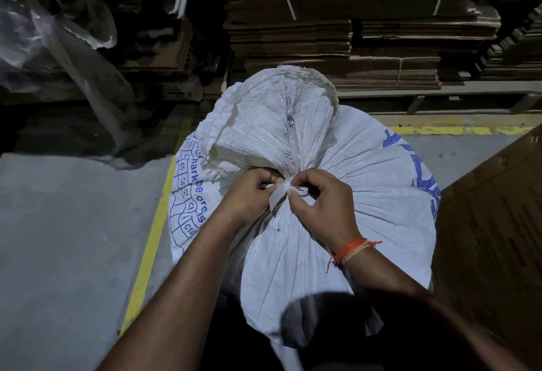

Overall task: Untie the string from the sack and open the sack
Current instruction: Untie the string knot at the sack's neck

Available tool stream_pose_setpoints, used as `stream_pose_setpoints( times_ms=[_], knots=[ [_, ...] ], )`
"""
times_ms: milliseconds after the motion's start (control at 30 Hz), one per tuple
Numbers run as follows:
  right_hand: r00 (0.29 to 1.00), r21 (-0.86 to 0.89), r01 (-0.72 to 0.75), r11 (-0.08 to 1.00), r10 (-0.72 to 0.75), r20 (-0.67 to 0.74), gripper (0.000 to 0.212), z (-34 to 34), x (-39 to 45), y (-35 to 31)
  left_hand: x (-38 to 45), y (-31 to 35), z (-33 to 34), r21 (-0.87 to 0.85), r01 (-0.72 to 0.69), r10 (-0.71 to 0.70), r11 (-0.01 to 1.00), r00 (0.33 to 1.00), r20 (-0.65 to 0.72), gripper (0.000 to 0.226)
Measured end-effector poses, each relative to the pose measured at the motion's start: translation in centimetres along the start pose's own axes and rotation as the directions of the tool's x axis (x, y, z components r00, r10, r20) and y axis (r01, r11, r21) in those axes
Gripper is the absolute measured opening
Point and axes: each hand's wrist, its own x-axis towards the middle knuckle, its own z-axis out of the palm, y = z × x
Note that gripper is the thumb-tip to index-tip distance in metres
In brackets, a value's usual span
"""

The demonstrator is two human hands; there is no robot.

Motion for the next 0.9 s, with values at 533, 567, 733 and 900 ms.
stream_pose_setpoints(
  times_ms=[533,567,733,900],
  knots=[
    [0.999,0.047,-0.04,0.998,0.039,0.012,0.007,-0.11,0.0,0.01,-0.29,0.27,-0.56,0.059,0.009,-0.007,0.998,0.999,-0.039,0.01],
    [0.999,0.046,-0.038,0.998,0.038,0.012,0.007,-0.09,0.01,0.05,-0.3,0.24,-0.57,0.057,0.015,-0.013,0.998,0.999,-0.043,0.008],
    [0.999,0.031,-0.038,0.999,0.038,0.004,0.008,-0.02,0.01,0.1,-0.17,0.13,-0.46,0.053,0.02,-0.016,0.998,0.998,-0.061,0.008],
    [0.999,0.026,-0.033,0.999,0.033,0.006,0.008,-0.03,0.01,0.08,-0.01,0.07,-0.26,0.082,0.002,0.001,0.997,0.999,-0.035,0.014]
  ],
)
